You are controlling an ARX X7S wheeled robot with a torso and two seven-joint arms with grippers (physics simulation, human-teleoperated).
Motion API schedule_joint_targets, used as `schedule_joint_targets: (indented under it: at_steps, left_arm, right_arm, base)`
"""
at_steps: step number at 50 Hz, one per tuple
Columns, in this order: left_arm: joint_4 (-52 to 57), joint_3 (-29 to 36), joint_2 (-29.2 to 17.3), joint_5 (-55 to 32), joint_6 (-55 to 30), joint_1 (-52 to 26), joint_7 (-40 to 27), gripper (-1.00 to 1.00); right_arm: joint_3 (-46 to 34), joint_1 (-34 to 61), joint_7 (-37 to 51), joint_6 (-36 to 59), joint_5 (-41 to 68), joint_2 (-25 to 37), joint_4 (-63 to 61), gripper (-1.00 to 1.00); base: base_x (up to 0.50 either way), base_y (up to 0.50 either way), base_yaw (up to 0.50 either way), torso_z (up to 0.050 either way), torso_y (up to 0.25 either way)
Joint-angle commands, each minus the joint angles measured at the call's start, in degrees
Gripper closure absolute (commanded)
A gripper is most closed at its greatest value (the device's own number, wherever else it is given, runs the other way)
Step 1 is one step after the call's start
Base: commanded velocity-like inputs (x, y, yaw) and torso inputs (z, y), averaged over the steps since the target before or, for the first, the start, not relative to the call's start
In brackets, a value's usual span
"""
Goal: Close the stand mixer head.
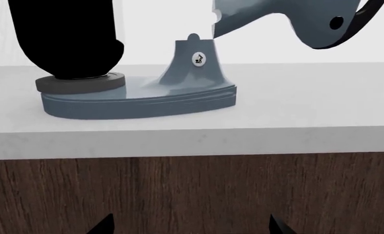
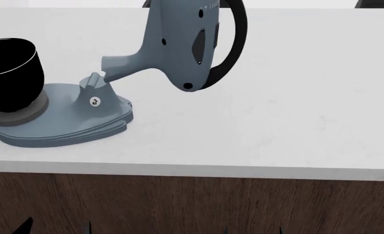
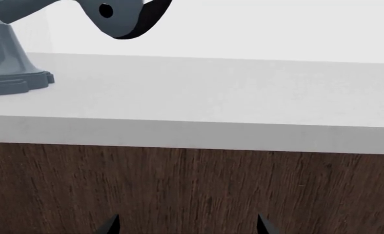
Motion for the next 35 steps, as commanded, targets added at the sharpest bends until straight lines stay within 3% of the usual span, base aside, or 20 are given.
schedule_joint_targets:
  at_steps: [1, 10, 11, 15, 20, 29, 35]
  left_arm:
    - [-0.55, 0.77, -0.60, -0.25, 0.35, -0.18, -0.66, -1.00]
    - [0.64, -0.26, -0.12, -1.12, -3.03, -0.83, -3.65, -1.00]
    - [0.51, -7.70, 6.15, 4.60, -3.59, -0.45, 4.26, -1.00]
    - [-4.81, -4.08, 4.92, 9.28, -0.38, -2.62, 0.64, -1.00]
    - [-6.95, -4.76, 4.03, 7.05, 0.02, -2.91, -0.18, -1.00]
    - [-2.87, -4.13, 3.21, 6.33, -3.81, -2.46, -1.90, -1.00]
    - [6.90, -3.65, 2.11, 6.74, -11.88, -1.99, -2.70, -1.00]
  right_arm:
    - [-0.74, 0.00, 0.76, 0.38, 0.47, 0.61, -0.38, -1.00]
    - [-0.99, 0.05, 1.13, 0.21, 0.91, 0.85, -0.24, -1.00]
    - [6.79, -0.42, -6.55, 0.58, -5.74, -5.71, -0.15, -1.00]
    - [6.30, 0.06, -5.32, -1.13, -5.14, -4.57, 1.19, -1.00]
    - [6.24, 0.57, -3.57, -1.75, -4.70, -3.95, 2.93, -1.00]
    - [5.29, 1.26, -2.45, -0.59, -3.36, -3.21, 2.23, -1.00]
    - [4.58, 2.25, -1.24, 9.44, -3.94, -2.25, -8.64, -1.00]
  base:
    - [0.00, 0.00, 0.00, 0.050, 0.000]
    - [0.00, 0.00, 0.00, 0.008, 0.000]
    - [0.00, 0.00, 0.00, 0.000, 0.000]
    - [0.00, 0.00, 0.00, 0.000, 0.000]
    - [0.00, 0.00, 0.00, 0.000, 0.000]
    - [0.00, 0.00, 0.00, 0.000, 0.000]
    - [0.00, 0.00, 0.00, 0.000, 0.000]
